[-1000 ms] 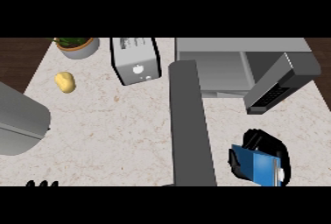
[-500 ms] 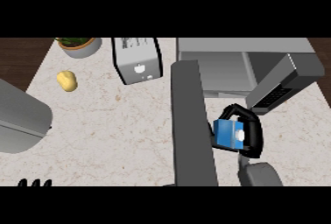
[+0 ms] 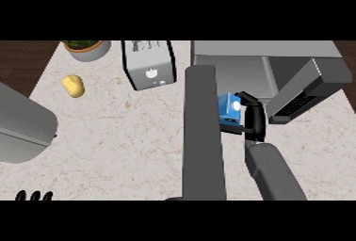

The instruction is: Pick up the milk, place it into the microwave and close the microwave

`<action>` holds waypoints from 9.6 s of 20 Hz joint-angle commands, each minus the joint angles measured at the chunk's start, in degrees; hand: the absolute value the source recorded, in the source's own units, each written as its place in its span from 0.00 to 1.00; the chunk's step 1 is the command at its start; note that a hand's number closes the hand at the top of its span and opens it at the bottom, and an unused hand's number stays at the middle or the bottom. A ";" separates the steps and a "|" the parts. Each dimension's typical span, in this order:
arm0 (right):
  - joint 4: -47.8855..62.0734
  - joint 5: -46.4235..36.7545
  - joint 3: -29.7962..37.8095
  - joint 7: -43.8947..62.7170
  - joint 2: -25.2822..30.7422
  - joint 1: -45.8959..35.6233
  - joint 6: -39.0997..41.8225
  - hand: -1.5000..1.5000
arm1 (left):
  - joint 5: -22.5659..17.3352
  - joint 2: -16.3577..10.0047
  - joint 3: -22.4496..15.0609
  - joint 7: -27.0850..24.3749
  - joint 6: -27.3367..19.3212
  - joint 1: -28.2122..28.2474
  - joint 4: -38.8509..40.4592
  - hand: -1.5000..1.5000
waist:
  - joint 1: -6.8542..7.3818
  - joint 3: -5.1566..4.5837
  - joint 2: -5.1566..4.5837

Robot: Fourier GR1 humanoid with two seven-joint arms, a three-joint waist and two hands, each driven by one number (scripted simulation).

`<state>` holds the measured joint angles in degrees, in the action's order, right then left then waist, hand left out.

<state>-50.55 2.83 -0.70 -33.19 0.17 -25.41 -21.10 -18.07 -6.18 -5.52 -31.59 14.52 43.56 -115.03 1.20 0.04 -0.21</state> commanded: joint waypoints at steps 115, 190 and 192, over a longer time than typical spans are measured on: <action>37.64 -5.58 12.61 -29.79 7.74 -5.33 18.93 0.00 | 8.99 -0.96 -1.36 2.04 3.90 -8.79 10.31 0.00 | -0.69 -0.01 0.10; -10.03 15.12 6.05 -14.53 28.16 20.59 45.45 0.00 | -5.36 6.12 -49.97 15.41 -39.11 -87.48 58.85 1.00 | -15.79 -0.29 -2.21; -10.91 15.20 6.13 -13.52 29.53 19.87 45.18 0.00 | -6.58 6.12 -49.64 15.21 -40.46 -88.71 59.56 1.00 | -16.98 -0.32 -2.49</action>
<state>-60.48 17.47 5.84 -46.15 28.45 -4.08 20.46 -22.70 -1.16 -56.10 -15.56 -24.06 -40.76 -55.30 -14.09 -0.27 -2.36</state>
